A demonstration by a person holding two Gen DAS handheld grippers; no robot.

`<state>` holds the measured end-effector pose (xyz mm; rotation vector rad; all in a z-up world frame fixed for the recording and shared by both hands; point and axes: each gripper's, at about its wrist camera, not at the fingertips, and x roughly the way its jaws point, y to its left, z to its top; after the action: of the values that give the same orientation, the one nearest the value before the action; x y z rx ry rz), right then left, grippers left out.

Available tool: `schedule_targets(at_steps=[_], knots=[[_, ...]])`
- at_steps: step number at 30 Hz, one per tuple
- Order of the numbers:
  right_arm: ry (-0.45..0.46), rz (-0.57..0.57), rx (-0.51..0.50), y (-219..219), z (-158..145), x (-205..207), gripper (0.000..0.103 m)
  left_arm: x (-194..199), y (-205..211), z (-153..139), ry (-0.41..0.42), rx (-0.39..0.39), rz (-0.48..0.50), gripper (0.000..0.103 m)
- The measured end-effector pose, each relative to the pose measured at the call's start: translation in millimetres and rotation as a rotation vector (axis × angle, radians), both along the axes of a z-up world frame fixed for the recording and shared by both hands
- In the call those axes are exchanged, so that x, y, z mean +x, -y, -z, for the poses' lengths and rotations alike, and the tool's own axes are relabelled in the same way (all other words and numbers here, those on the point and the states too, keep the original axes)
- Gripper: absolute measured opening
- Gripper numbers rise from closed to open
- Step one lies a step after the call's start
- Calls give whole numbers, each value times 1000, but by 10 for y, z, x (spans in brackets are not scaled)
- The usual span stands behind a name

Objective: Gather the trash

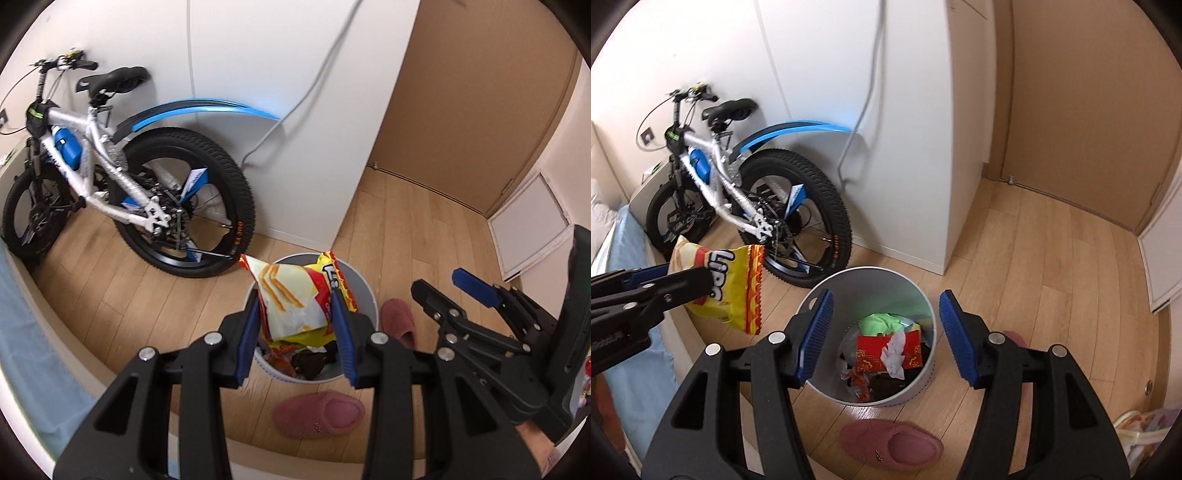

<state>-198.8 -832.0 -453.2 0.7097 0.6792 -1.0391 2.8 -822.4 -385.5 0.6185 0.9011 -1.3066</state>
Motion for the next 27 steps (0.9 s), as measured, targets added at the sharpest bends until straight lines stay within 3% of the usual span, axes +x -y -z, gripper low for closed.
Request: schedule_targets(at_steps=[4,9,15,27], knots=[[16,37,21,46,27,-130,57,-65,157,108,-24,8,28,43],[32,62,37,76,58,-228,58,-142,322,305,-44,35,49,63],[41,57,43,86,61,-246,58,-218,349,411,-16,73,54,64],[34,23,37,26,2,-169,58,-175,121,155,34,60,27,71]])
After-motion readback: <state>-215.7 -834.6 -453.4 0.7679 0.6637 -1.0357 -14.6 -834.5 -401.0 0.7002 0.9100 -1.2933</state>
